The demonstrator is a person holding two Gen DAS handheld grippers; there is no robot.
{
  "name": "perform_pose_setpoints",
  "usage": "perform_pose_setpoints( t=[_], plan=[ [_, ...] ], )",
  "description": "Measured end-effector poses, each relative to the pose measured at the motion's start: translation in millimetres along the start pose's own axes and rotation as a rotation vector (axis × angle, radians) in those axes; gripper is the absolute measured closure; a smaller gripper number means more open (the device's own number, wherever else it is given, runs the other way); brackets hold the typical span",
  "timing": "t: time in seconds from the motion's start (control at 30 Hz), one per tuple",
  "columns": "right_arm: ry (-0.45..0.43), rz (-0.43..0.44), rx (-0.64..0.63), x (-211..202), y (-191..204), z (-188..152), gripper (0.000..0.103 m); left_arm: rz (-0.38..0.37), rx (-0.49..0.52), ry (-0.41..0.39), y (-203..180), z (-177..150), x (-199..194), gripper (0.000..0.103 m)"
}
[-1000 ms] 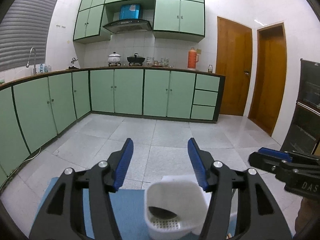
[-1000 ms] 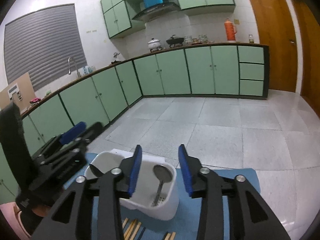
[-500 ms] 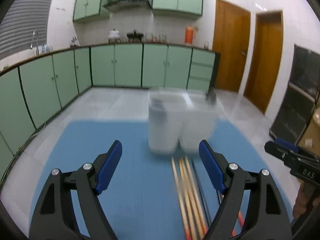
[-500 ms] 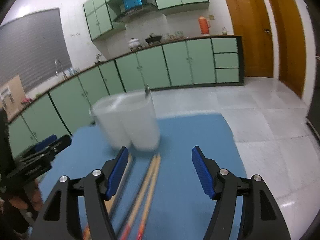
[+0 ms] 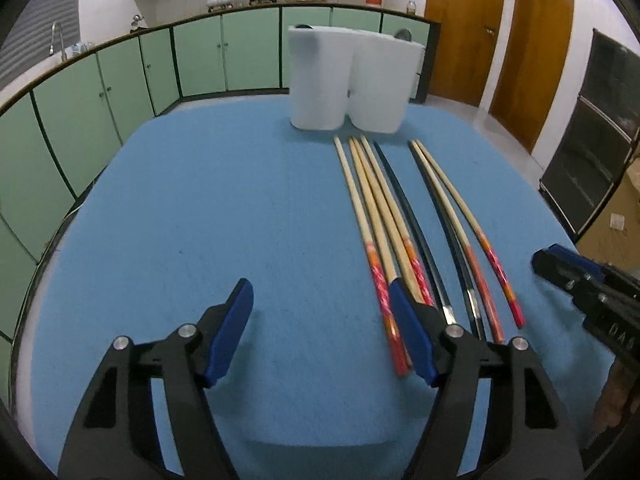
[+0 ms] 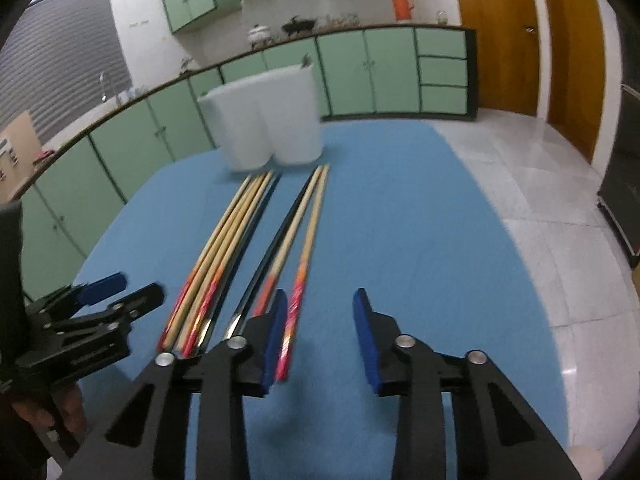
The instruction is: Organize utensils
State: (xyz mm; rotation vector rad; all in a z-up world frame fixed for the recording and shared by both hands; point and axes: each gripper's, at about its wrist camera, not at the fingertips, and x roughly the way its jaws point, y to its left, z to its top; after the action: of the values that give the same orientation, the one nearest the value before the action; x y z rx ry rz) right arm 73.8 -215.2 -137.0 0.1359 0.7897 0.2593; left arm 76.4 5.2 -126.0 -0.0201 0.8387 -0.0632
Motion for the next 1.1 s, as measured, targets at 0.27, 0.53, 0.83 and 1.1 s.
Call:
perform_pose_setpoints(
  t=[0.27, 0.53, 0.83, 1.1],
  plan=[
    [0.060, 0.017, -0.024, 8.8, 12.6, -11.5, 0.084, -0.002, 0.010, 0.037, -18.0, -1.3, 5.6, 0.045],
    [0.101, -0.005, -0.031, 18.3, 15.6, -12.3, 0.086, -0.013, 0.006, 0.061, -24.3, 0.6, 13.5, 0.051],
    [0.102, -0.038, -0.027, 20.1, 12.5, -10.0, 0.096, -0.014, 0.005, 0.072, -25.4, 1.3, 14.5, 0.094],
    [0.085, -0.084, 0.028, 13.9, -6.8, -6.1, 0.097, 0.032, -0.066, 0.070, -8.9, 1.0, 9.3, 0.098]
  ],
)
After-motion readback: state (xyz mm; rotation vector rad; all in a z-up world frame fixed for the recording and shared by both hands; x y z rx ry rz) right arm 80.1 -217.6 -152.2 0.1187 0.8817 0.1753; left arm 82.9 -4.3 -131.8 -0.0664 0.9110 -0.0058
